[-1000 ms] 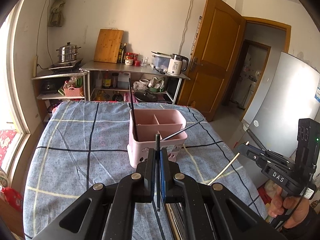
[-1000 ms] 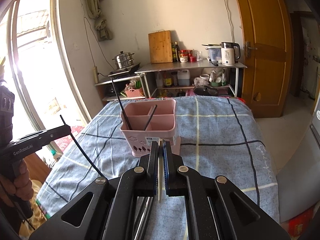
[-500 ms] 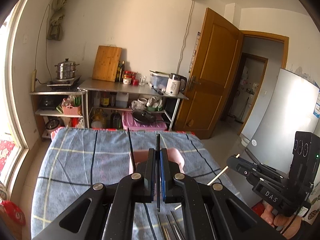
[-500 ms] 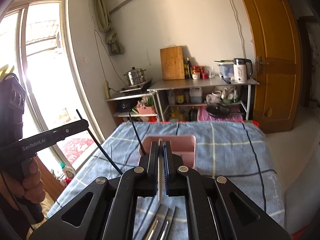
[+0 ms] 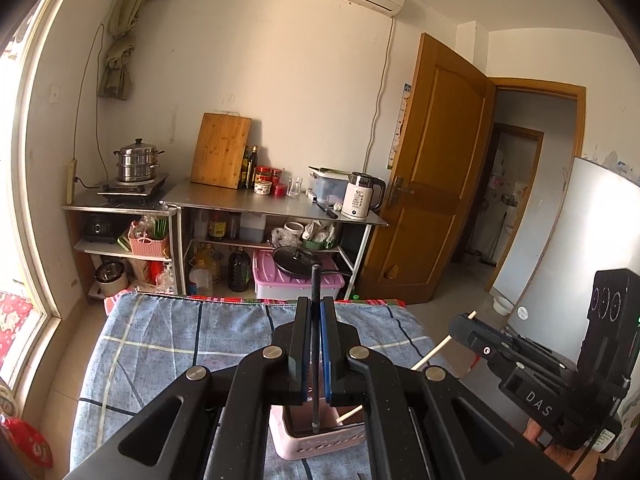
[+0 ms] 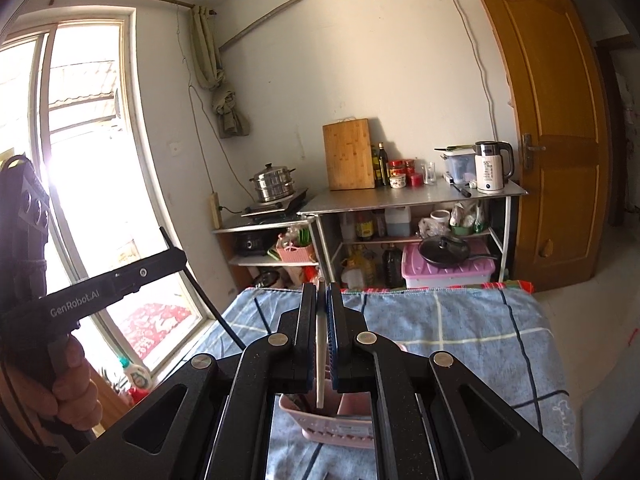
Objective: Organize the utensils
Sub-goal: 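Lift both held chopsticks and lower them into the pink basket, then open both tools to release the chopsticks into the basket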
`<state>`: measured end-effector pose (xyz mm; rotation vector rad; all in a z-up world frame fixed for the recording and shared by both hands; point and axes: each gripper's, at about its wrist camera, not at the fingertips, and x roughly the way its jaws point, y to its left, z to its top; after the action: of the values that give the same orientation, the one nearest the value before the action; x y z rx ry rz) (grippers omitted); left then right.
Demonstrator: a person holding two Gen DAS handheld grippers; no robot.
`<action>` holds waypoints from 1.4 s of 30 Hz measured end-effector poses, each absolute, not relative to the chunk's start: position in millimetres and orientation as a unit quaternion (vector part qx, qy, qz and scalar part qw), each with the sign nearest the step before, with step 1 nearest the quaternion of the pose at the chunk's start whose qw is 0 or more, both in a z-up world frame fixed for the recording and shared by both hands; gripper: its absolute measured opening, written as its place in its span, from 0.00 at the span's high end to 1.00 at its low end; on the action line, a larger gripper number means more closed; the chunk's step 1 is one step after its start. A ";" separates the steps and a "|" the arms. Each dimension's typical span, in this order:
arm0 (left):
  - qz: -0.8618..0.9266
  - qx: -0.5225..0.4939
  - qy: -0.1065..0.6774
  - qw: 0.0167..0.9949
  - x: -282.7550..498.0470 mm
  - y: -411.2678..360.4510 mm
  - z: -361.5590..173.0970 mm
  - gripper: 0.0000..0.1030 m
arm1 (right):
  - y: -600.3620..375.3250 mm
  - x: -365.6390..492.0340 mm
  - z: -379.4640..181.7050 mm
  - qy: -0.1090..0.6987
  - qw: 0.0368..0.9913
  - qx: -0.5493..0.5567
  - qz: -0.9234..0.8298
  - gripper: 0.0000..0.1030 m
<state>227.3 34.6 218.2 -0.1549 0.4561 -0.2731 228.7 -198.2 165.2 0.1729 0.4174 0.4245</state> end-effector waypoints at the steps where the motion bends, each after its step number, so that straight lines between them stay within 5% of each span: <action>1: -0.133 -0.075 0.227 0.962 231.1 34.3 214.1 0.96 | -197.4 234.0 161.2 0.209 0.952 0.088 0.207 0.95; 21: -0.124 -0.077 0.306 0.941 273.7 35.0 123.5 0.96 | -186.5 275.4 92.9 0.296 0.930 0.080 0.201 0.95; 27: -0.122 -0.070 0.307 0.941 270.0 34.7 122.1 0.95 | -189.5 275.0 89.9 0.305 0.929 0.075 0.196 0.93; 34: -0.117 -0.072 0.289 0.948 251.7 42.3 131.2 0.80 | -207.5 263.1 97.5 0.297 0.932 0.087 0.188 0.85; 42: -0.122 -0.067 0.271 0.952 201.0 44.2 132.7 0.80 | -228.0 223.9 102.9 0.281 0.937 0.094 0.187 0.79</action>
<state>201.0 44.2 132.7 -0.1364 0.5515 -0.2486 223.9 -228.0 102.9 0.1919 0.5743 0.3814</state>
